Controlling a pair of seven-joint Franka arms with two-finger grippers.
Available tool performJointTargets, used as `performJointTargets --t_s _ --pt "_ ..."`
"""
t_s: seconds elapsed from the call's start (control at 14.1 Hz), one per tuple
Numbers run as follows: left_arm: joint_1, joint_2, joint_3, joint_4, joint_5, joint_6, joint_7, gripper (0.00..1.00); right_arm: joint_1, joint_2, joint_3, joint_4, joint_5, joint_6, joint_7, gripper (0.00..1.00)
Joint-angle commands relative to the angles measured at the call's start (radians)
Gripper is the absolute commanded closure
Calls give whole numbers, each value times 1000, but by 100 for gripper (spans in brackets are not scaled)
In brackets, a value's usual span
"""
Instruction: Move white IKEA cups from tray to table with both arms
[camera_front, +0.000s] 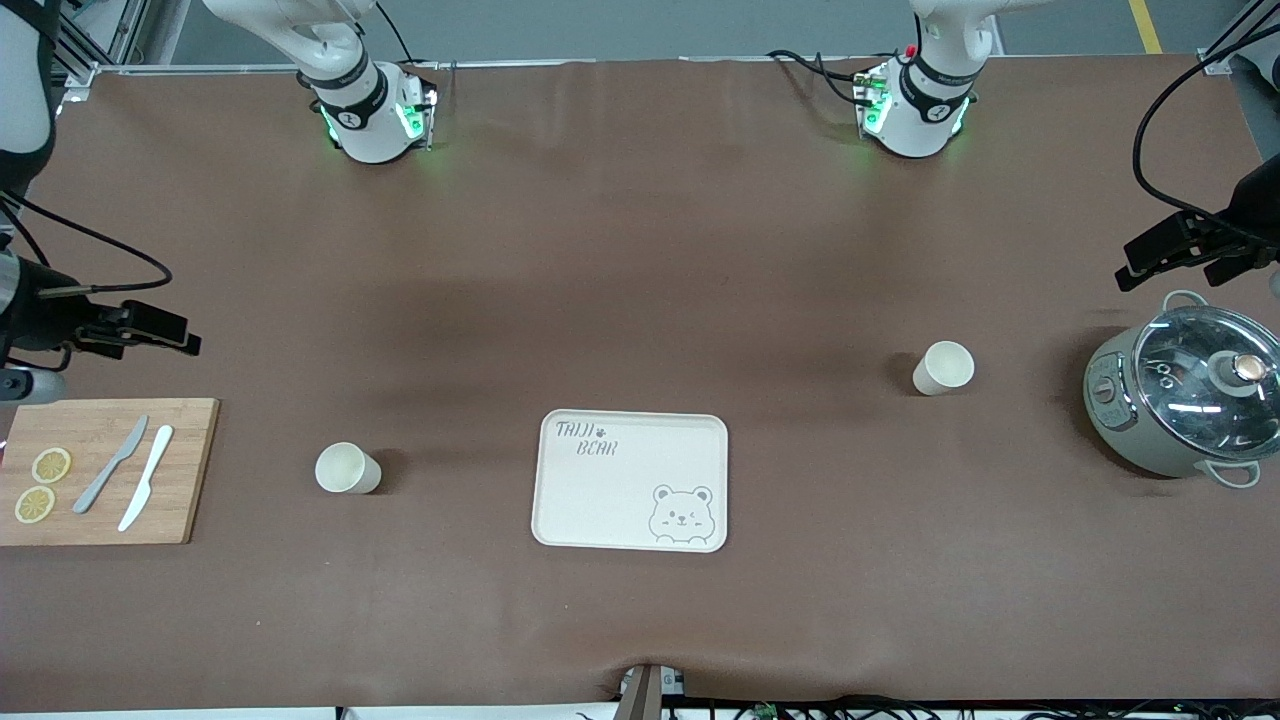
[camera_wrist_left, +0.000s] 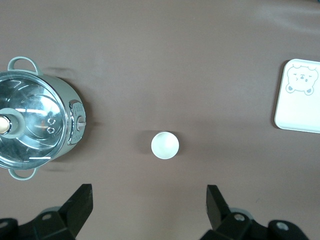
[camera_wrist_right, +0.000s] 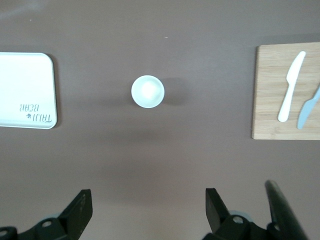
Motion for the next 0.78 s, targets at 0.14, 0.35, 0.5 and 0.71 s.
performJointTargets --t_s 0.14,0.35,0.5,0.71 --pt "9 2 -1 13 -33 -17 18 0 -12 -25 6 33 -62 -18 45 0" --pt "9 2 -3 13 -34 -17 18 0 -13 -29 5 33 -85 -22 47 0" --pt "9 2 -3 13 -38 -17 20 0 -13 -31 5 33 -86 -22 47 0" --pt "9 2 -3 12 -38 -17 18 0 -12 -31 6 33 -86 -22 47 0"
